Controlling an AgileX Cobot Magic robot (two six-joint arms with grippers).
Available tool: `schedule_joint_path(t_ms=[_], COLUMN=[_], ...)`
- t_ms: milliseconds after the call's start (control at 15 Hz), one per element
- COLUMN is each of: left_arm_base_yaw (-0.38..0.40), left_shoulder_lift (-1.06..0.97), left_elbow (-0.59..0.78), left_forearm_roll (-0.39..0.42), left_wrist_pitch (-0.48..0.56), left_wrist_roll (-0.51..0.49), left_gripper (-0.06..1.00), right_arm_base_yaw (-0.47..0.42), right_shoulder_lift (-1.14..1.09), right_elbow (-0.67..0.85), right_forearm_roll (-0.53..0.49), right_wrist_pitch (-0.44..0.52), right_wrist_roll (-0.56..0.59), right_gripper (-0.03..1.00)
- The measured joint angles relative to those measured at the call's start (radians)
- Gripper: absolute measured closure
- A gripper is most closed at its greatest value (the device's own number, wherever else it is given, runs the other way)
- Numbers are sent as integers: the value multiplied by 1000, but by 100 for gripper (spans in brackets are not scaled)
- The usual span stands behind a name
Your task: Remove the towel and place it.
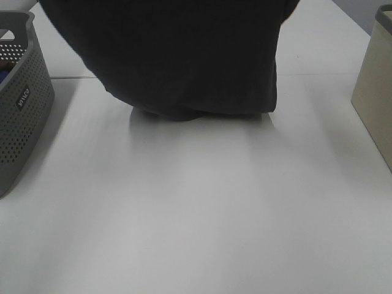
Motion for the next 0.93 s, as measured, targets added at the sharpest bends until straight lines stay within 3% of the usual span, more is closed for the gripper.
schedule_joint_path(t_ms=[400,933], left_arm_base_yaw=[-7,-7], left_shoulder_lift=[-348,-429], left_elbow=[416,706], left_forearm_roll=[-136,-278], left_wrist_pitch=[-40,-48], left_wrist_roll=[2,30], left_gripper=[94,94], right_arm_base_yaw=[8,10], right_shoulder_lift=[-284,-433], right_elbow=[356,645], right_forearm_roll=[72,103], right_wrist_pitch=[-1,-4], right_wrist_roll=[0,35], right_gripper=[96,96])
